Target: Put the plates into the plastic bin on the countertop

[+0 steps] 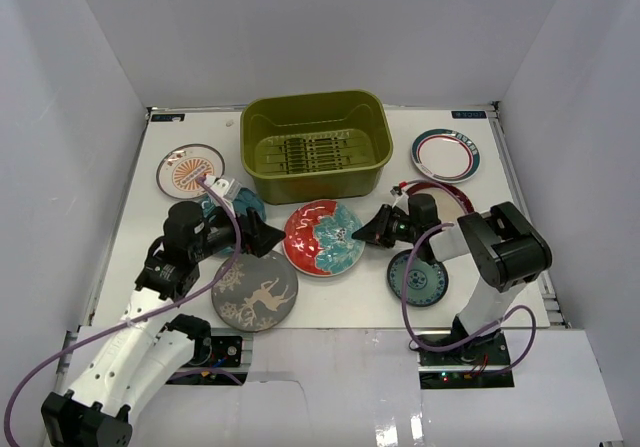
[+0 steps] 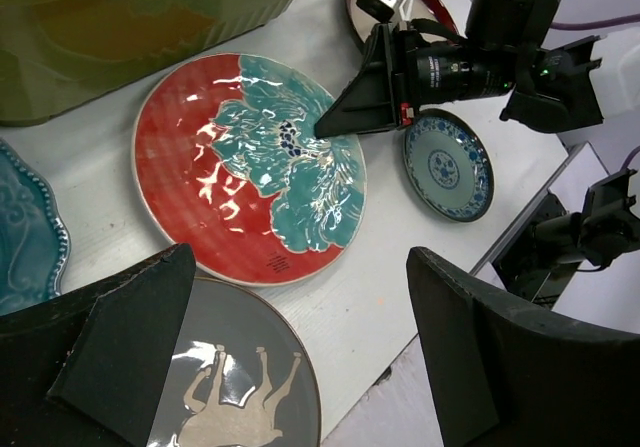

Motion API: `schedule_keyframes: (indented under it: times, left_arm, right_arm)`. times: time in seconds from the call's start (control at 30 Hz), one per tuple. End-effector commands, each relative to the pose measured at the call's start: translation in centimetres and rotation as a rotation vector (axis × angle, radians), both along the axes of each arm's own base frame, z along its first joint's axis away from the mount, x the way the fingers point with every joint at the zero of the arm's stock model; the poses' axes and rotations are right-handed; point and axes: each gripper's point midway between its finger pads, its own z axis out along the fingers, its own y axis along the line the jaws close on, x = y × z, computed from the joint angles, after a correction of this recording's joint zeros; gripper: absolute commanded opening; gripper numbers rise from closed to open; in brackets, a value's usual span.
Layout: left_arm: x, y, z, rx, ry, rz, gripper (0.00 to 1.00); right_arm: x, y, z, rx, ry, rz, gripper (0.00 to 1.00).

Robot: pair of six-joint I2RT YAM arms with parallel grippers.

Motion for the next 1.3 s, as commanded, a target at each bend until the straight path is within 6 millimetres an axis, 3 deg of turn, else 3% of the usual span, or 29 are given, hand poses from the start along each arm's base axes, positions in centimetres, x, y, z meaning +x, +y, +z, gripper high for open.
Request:
schedule_keyframes:
  times: [0.0,0.17,0.2,0.27,0.3,0.37,0.4,0.43,0.5,0.53,0.6,0.63,0.67,0.77,0.83,0.87,0.9,0.97,1.03,1.07,1.13,1.17,1.23,1.27]
  left_arm:
    - [0.3,0.3,2.1,-0.014,-0.056,0.030,0.98]
    - [0.8,0.7,2.5,-0.060,-0.044,0.094,0.98]
    - [0.7,0.5,2.7,-0.069,-0.041,0.086,0.98]
    - [0.7,0.3,3.9,-0.076,-0.061,0.074,0.98]
    - [0.8,0.4,4.5,-0.077,-0.074,0.077,0.98]
    - [1.1,0.9,6.2,-0.074,-0.125,0.106,0.98]
    - [1.8,1.8,6.2,-0.058,-0.131,0.172,0.98]
    - [2.2,2.3,6.2,-0.052,-0.134,0.207,0.98]
    - [2.9,3.2,5.1,-0.031,-0.121,0.273,0.98]
    - [2.9,3.2,4.5,-0.021,-0.105,0.275,0.98]
    - [2.8,3.0,2.8,0.008,-0.058,0.261,0.98]
    - [2.7,2.9,2.3,0.015,-0.046,0.251,0.98]
    - [2.7,3.0,1.8,0.027,-0.036,0.252,0.98]
    - [2.6,2.9,1.8,0.026,-0.033,0.246,0.98]
    - [2.4,2.6,1.9,0.014,-0.034,0.230,0.98]
    - [2.3,2.4,2.0,0.008,-0.033,0.213,0.98]
    - [2.2,2.2,1.8,0.009,-0.029,0.203,0.98]
    - [2.2,2.1,1.8,0.008,-0.026,0.193,0.98]
    - [2.1,1.8,1.6,0.011,-0.021,0.183,0.98]
    - [2.1,1.7,1.6,0.010,-0.023,0.177,0.98]
    - [2.0,1.6,1.6,0.009,-0.022,0.173,0.98]
    - [2.1,1.6,1.5,0.011,-0.021,0.172,0.98]
    - [2.1,1.6,1.6,0.011,-0.024,0.170,0.98]
    - [2.1,1.5,1.5,0.012,-0.021,0.167,0.98]
  right_arm:
    - [-0.1,-0.4,1.9,0.023,-0.088,-0.012,0.08]
    - [-2.3,-1.3,6.1,0.046,-0.162,0.030,0.08]
    - [-2.0,-1.3,9.5,0.064,-0.258,0.036,0.08]
    - [-2.7,-1.8,11.3,0.024,-0.289,0.051,0.08]
    - [-2.4,-1.9,15.8,0.052,-0.407,0.046,0.08]
    - [-2.5,-2.1,19.5,0.063,-0.483,0.043,0.08]
    - [-2.6,-2.3,22.3,0.085,-0.550,0.033,0.08]
    - [-2.3,-2.3,26.2,0.115,-0.633,0.021,0.08]
    - [-1.5,-2.6,30.2,0.133,-0.718,-0.015,0.08]
    - [-1.1,-2.7,34.1,0.149,-0.805,-0.033,0.08]
    - [1.3,-3.0,36.0,0.129,-0.841,-0.072,0.08]
    - [1.8,-3.1,39.5,0.142,-0.914,-0.087,0.08]
    - [4.0,-2.8,39.1,0.118,-0.898,-0.099,0.08]
    - [9.3,-2.6,41.3,0.057,-0.937,-0.174,0.08]
    - [12.5,-2.6,41.1,0.011,-0.928,-0.228,0.08]
    - [14.9,-1.9,39.1,-0.012,-0.884,-0.225,0.08]
    - [15.9,-1.7,40.6,-0.006,-0.916,-0.232,0.08]
    - [18.4,-0.6,40.0,-0.005,-0.901,-0.217,0.08]
    - [19.5,0.4,39.5,-0.001,-0.894,-0.188,0.08]
    - [20.9,1.0,37.4,-0.024,-0.849,-0.180,0.08]
    - [21.9,1.6,37.7,-0.030,-0.854,-0.174,0.08]
    - [23.1,2.1,35.3,-0.057,-0.795,-0.161,0.08]
    - [23.8,2.8,34.5,-0.060,-0.778,-0.148,0.08]
    - [24.2,3.8,32.6,-0.070,-0.748,-0.133,0.08]
